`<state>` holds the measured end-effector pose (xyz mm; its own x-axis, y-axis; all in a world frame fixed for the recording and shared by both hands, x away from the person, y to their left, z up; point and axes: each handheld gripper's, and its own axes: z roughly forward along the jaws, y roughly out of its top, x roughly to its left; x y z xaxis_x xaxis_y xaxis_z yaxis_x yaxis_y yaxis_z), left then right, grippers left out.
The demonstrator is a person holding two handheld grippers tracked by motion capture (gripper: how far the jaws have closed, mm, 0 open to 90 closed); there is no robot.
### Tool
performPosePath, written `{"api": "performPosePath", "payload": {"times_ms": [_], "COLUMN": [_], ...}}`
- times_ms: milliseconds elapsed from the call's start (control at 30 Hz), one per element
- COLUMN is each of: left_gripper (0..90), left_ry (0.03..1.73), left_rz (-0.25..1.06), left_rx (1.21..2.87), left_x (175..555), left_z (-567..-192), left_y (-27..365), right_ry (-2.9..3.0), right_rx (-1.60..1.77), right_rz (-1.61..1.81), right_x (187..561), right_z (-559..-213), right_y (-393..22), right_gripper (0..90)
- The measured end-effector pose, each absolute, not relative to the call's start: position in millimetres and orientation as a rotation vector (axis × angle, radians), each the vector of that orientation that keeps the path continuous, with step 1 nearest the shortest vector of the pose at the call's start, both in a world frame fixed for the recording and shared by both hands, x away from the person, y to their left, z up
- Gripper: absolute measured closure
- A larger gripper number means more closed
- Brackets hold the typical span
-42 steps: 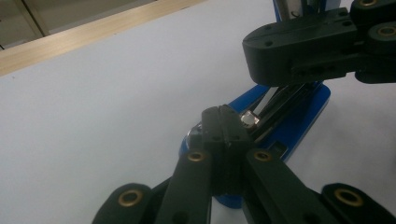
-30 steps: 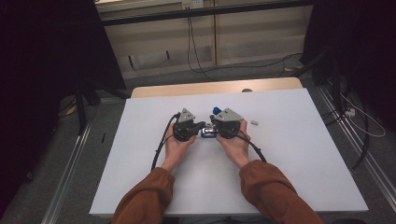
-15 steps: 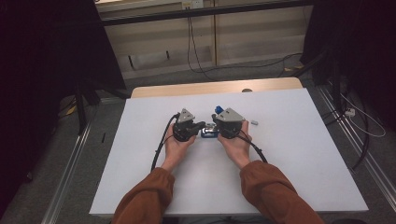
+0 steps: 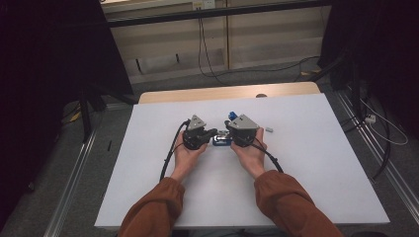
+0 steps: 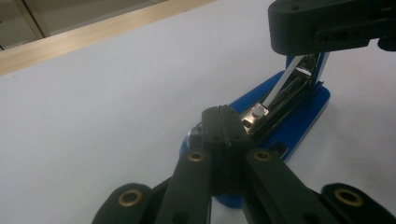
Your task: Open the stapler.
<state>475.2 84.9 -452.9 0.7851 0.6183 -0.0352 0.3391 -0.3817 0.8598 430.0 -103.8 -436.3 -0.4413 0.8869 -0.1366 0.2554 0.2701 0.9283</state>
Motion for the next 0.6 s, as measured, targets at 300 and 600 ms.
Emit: {"api": "performPosePath", "payload": {"times_ms": [300, 600], "left_gripper": [90.0, 90.0], "left_ry": [0.714, 0.709], "left_rz": [0.364, 0.372], "left_rx": [2.000, 2.006], "left_x": [475.1, 475.0], "left_z": [-452.9, -452.5], "left_y": [84.7, 84.4], "right_ry": [1.842, 1.826], "right_rx": [1.049, 1.071], "right_rz": [1.186, 1.204], "right_x": [429.4, 429.1], "right_z": [-435.1, -433.1], "right_y": [-106.4, -110.2], "right_gripper": [90.0, 90.0]}}
